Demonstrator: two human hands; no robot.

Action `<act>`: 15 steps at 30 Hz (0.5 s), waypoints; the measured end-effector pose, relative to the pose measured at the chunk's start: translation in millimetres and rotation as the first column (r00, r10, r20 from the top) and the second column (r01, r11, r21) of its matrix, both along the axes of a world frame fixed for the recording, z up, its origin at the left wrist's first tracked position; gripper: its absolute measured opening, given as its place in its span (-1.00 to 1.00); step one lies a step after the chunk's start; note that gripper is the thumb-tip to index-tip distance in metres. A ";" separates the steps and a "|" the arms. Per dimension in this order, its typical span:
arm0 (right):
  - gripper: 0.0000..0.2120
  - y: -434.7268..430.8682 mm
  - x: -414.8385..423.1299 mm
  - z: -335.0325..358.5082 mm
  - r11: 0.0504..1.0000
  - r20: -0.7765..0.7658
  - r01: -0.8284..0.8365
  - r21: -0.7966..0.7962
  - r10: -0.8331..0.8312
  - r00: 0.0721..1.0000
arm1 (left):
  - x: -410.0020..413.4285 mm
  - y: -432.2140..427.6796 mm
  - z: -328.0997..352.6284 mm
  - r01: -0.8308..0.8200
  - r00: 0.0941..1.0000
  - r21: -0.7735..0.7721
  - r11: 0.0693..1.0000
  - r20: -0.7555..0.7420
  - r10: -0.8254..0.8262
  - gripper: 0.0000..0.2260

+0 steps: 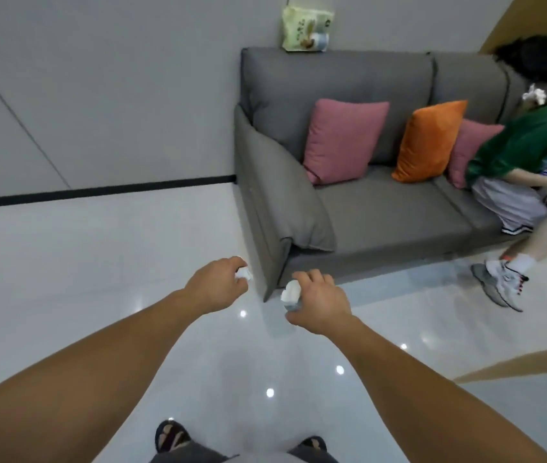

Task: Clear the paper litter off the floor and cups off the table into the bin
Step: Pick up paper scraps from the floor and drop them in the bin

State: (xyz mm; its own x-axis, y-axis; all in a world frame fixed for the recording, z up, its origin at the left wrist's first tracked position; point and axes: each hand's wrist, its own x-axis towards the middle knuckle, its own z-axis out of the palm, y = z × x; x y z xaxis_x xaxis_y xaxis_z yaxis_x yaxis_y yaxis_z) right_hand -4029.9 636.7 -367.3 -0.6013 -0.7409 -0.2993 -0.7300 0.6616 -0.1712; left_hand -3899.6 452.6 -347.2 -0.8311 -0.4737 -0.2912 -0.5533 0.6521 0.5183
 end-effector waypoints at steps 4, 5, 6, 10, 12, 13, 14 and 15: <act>-0.28 -115.0 60.4 15.5 0.982 -0.031 -0.186 -0.018 0.186 0.982 | 97.3 -78.4 7.6 -0.165 0.986 -0.012 0.986 0.002 0.165 -0.66; -0.28 -140.9 76.4 18.0 0.973 -0.034 -0.231 -0.028 0.230 0.973 | 120.2 -95.7 9.7 -0.207 0.978 -0.022 0.978 0.003 0.207 -0.65; -0.28 -166.3 93.9 20.2 0.960 -0.038 -0.277 -0.036 0.276 0.960 | 144.0 -112.6 11.7 -0.254 0.967 -0.027 0.967 0.000 0.254 -0.65; -0.26 -254.5 165.8 28.0 0.886 -0.044 -0.462 -0.031 0.461 0.886 | 231.1 -165.8 17.9 -0.424 0.906 -0.021 0.905 -0.017 0.424 -0.66; -0.26 -295.3 201.9 30.7 0.835 -0.043 -0.550 -0.017 0.549 0.835 | 271.2 -189.2 18.8 -0.500 0.866 -0.037 0.865 -0.021 0.500 -0.66; -0.25 -316.2 219.4 32.0 0.807 -0.047 -0.590 -0.011 0.589 0.807 | 291.0 -201.9 18.2 -0.539 0.843 -0.042 0.842 -0.028 0.538 -0.65; -0.25 -337.1 236.6 33.2 0.779 -0.051 -0.628 -0.008 0.626 0.778 | 311.0 -214.4 17.0 -0.575 0.818 -0.044 0.817 -0.034 0.574 -0.65; -0.26 -357.4 253.8 34.2 0.748 -0.053 -0.664 -0.006 0.663 0.747 | 331.2 -226.7 15.1 -0.612 0.791 -0.044 0.790 -0.037 0.611 -0.65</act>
State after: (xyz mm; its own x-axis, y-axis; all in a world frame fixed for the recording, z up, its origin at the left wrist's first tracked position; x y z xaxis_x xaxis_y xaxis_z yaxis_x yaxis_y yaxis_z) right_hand -3776.1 279.3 -333.2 0.0320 -0.9644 -0.2626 -0.9907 0.0041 -0.1359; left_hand -3568.4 225.9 -332.1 -0.3680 -0.8984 -0.2397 -0.8356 0.2064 0.5091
